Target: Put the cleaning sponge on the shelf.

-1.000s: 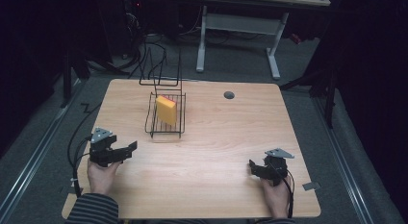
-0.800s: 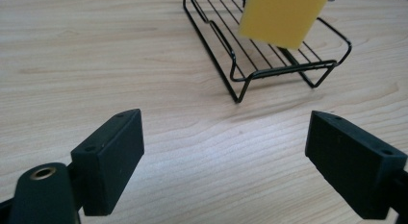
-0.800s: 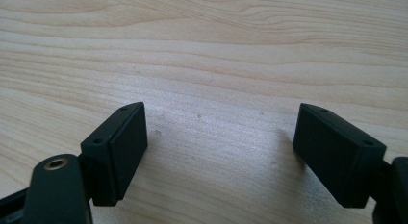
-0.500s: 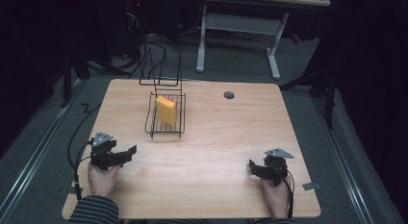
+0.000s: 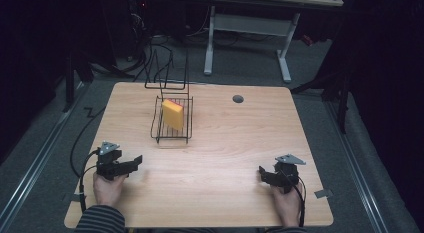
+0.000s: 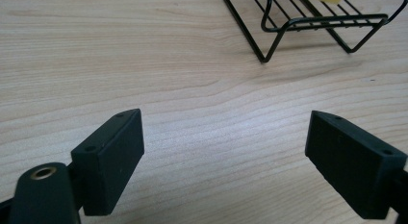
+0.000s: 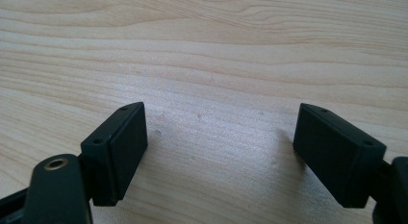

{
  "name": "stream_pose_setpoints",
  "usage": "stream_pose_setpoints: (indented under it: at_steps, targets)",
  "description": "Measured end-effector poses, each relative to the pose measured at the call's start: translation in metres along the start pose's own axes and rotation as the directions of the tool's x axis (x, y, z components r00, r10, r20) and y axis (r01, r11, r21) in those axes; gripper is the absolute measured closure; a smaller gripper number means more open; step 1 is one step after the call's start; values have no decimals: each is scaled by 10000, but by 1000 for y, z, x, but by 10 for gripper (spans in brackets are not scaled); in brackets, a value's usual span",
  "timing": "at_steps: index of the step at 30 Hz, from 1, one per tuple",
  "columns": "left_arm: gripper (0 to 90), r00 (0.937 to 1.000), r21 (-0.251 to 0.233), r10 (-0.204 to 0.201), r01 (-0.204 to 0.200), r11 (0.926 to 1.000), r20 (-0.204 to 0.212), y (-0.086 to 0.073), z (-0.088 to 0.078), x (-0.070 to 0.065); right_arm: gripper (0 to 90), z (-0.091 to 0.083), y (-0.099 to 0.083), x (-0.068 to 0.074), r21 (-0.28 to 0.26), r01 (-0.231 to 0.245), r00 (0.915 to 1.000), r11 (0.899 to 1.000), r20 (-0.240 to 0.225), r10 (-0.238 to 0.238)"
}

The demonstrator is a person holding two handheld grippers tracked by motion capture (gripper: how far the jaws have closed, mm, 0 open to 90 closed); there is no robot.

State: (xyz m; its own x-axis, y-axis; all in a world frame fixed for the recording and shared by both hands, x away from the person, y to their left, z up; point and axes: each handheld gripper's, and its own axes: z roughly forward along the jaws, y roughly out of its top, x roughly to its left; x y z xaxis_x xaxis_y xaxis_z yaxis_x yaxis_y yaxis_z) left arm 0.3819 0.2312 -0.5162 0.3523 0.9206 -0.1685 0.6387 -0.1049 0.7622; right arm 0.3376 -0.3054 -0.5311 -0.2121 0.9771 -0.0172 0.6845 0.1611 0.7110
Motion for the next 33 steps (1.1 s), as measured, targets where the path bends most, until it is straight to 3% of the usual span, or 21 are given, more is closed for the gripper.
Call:
stream_pose_setpoints:
  at_steps: [16,19,21,22,33]
  targets:
    - [142,9977,458,300,-272,9986,-615,-11,10,1,195,0,0,0,2,0,10000,10000,-1,0]
    - [142,9946,700,609,-551,9960,-835,-12,14,0,195,0,0,0,-16,-1,10000,10000,-4,1]
    - [140,9877,766,1076,-993,9921,-1138,-15,17,-2,195,0,0,0,-18,2,10000,10000,-3,-2]
    - [140,9868,768,1117,-1031,9917,-1174,-15,17,-2,196,0,0,0,2,3,10000,10000,0,-3]
    - [143,9877,753,1079,-998,9922,-1130,-15,17,-2,196,0,0,0,-20,2,10000,10000,-6,-2]
